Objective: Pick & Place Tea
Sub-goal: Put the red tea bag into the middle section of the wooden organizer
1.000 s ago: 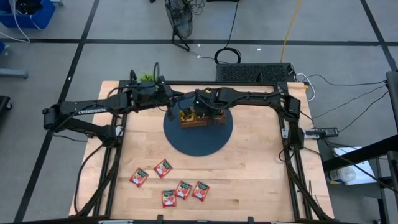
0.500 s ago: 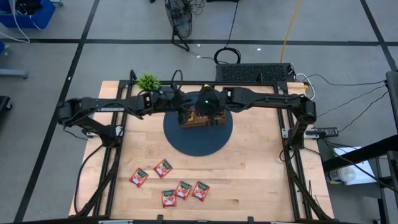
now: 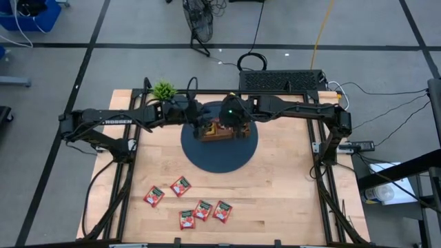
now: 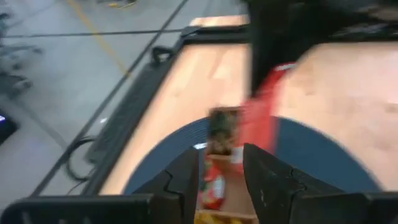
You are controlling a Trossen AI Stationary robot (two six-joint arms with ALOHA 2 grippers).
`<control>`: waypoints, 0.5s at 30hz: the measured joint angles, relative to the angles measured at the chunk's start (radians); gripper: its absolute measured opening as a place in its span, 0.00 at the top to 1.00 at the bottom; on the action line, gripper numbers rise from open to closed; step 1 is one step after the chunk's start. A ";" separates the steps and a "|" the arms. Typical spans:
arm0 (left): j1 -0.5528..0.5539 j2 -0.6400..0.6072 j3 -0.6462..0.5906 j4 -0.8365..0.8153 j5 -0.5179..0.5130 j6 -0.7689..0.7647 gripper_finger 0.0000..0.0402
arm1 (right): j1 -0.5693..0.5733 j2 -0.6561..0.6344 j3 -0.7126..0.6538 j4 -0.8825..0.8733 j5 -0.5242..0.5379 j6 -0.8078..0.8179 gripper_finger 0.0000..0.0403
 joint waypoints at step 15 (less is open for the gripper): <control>-0.024 0.000 0.000 -0.029 0.016 -0.003 0.68 | 0.009 0.000 0.000 0.038 -0.001 -0.003 1.00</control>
